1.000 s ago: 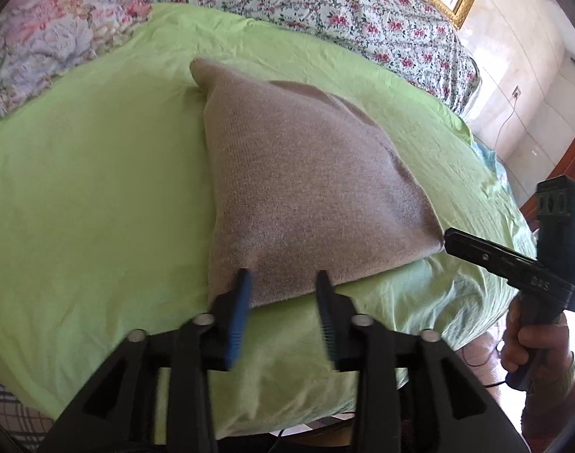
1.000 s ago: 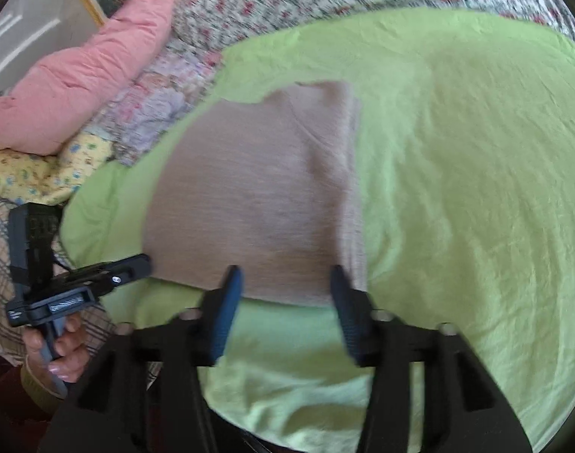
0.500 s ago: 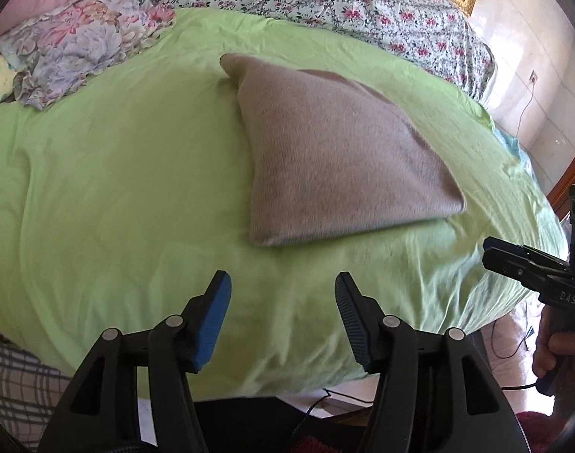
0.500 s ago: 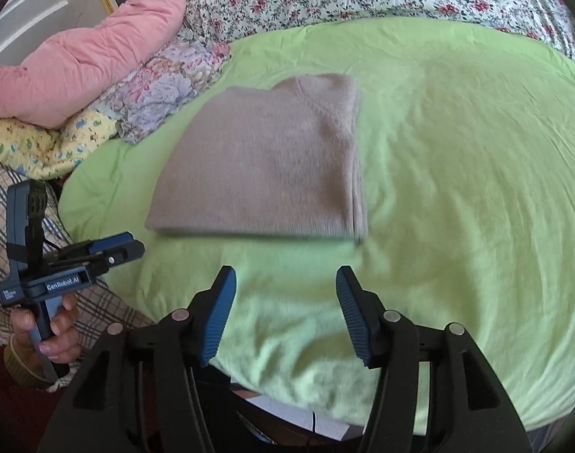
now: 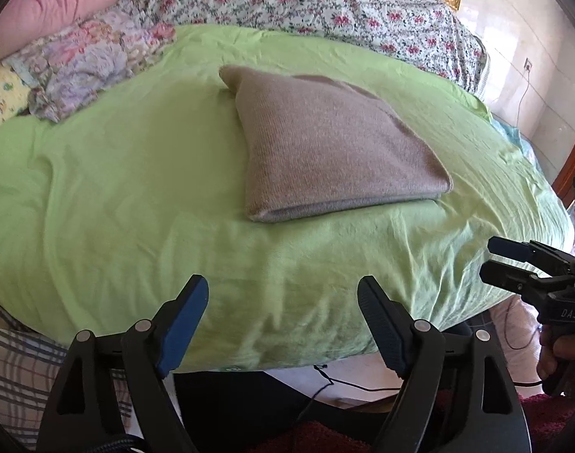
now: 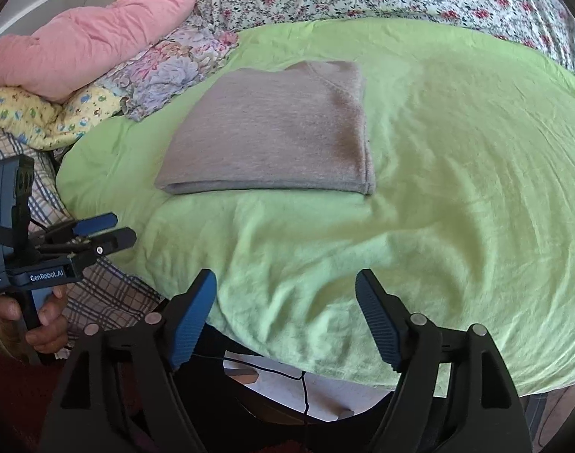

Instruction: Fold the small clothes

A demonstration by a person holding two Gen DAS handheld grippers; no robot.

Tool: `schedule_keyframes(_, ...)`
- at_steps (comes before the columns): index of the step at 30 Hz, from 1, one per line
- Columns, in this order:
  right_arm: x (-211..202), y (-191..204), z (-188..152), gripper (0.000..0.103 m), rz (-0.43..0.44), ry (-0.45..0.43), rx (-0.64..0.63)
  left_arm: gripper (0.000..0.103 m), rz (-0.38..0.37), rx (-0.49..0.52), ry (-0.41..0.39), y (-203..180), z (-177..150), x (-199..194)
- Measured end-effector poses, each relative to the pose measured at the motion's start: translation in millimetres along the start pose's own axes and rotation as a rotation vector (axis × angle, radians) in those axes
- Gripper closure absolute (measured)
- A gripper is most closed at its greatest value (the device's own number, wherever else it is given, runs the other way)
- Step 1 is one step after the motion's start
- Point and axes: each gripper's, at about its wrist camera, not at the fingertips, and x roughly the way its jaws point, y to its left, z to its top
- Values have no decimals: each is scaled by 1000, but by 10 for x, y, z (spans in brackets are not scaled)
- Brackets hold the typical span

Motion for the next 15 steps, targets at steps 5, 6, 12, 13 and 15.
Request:
schedule_keyframes(5,-50,33,100,23,-8,-19,-23,18,35,21,-29,24,130,-89)
schedule_keyframes(6,-63,33,149,22,-8,-28,-27,17,29,15,-31,41,176,-99)
schedule_keyframes(12,-29,46,391,16,-17,-44,-40,15,46,-19,-65,77,445,-90)
schedule_keyframes(13,-3,44,425,16,-16,-42,-39,15,49,-20,-66,69,459,-81)
schedule_keyframes(15,52,42,475,16,-13,-38,-35,14,51,-16,-70,53,480,-48)
